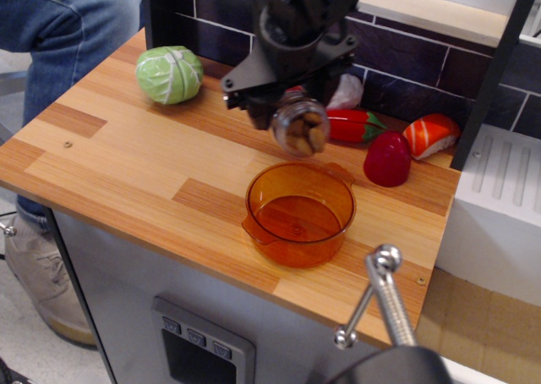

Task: Pour almonds in pot

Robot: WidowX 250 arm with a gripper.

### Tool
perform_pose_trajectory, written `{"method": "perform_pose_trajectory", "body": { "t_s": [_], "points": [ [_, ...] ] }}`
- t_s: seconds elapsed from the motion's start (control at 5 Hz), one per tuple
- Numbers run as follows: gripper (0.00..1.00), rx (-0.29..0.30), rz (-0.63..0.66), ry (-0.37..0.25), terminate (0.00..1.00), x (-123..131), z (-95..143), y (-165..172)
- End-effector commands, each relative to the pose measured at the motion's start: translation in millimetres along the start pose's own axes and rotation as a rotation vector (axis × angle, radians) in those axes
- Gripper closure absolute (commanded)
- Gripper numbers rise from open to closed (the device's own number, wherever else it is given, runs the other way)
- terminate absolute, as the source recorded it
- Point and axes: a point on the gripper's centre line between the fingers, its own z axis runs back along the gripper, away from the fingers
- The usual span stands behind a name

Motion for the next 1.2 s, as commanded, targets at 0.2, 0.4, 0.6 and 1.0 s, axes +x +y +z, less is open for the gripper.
{"method": "perform_pose_trajectory", "body": {
  "t_s": [0.2, 0.4, 0.6, 1.0],
  "points": [
    [1.0, -0.15, -0.093, -0.276, 0.0, 2.3, -0.9, -5.6],
    [1.0, -0.183, -0.134, -0.332, 0.0, -4.8, 1.8, -5.5],
    [1.0, -0.208, -0.192, -0.376, 0.0, -5.2, 2.5, -7.4],
    [1.0, -0.234, -0.254, -0.421, 0.0, -8.4, 5.8, -10.5]
  ]
}}
